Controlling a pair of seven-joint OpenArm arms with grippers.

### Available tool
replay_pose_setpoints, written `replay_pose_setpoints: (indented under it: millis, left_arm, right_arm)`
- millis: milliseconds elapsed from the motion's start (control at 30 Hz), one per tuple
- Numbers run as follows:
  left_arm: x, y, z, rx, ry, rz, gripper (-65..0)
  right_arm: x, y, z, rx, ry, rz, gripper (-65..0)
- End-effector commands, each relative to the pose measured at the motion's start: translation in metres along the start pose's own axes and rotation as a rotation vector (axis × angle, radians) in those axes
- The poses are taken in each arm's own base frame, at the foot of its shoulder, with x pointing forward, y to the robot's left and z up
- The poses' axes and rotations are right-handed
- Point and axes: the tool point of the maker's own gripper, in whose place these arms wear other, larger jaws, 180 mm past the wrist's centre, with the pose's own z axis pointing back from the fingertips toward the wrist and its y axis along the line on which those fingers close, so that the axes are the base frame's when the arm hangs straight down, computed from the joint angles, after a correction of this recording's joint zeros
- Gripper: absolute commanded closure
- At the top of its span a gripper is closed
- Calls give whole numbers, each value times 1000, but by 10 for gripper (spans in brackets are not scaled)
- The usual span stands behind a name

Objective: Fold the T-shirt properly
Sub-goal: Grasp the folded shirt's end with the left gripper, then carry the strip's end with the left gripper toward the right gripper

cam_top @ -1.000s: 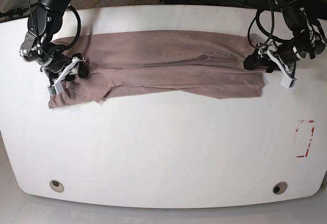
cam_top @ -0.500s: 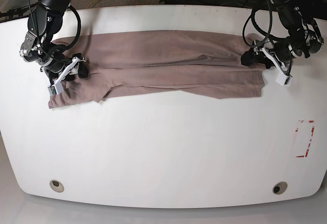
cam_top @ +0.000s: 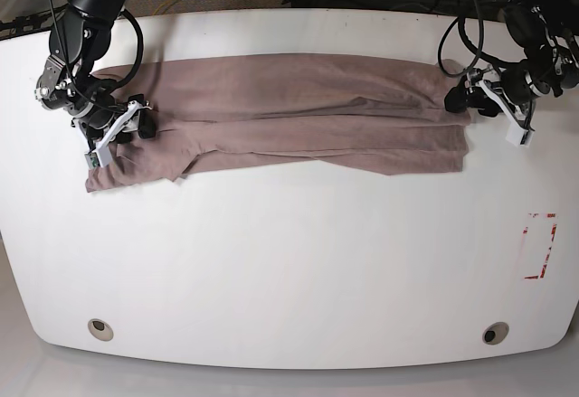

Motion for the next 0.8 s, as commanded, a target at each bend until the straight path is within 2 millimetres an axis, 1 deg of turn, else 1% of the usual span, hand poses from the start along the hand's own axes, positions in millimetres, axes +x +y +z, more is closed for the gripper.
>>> replay_pose_setpoints:
  millis: [0, 100, 200, 267, 400, 500, 600, 633, 667, 733, 767]
  left_arm:
    - [12, 0, 2, -11, -38, -8, -508]
    - [13, -4, -1, -21, -41, -8, -508]
    - [20, -18, -12, -57, -45, -27, -508]
    - [22, -22, -15, -70, -42, -34, -508]
    - [19, -41, -27, -116, -33, -38, -506]
    - [19, -42, -28, -118, -31, -40, -496]
    - [20, -42, -29, -119, -38, -34, -388]
    - [20, -43, -29, -120, -37, -35, -314]
    - [20, -43, -29, -121, -37, -36, -269]
    - [19, -43, -29, -121, -35, -37, -150]
    - [19, -43, -30, -118, -34, -26, -121]
  right_arm:
    - [-14, -6, 1, -28, 74, 7, -342]
    - [-14, -6, 1, -28, 74, 7, -342]
    - [-14, -6, 1, -28, 74, 7, -342]
    - [-14, -6, 1, -28, 74, 7, -342]
    - [-14, -6, 1, -28, 74, 7, -342]
    - [-14, -6, 1, -28, 74, 7, -342]
    - [-14, -6, 2, -29, 74, 6, -342]
    - [-14, -6, 2, -29, 74, 6, -342]
    - [-15, -6, 2, -29, 75, 6, -342]
    - [-15, -7, 2, -29, 74, 4, -342]
    - [-15, -7, 2, -29, 74, 4, -342]
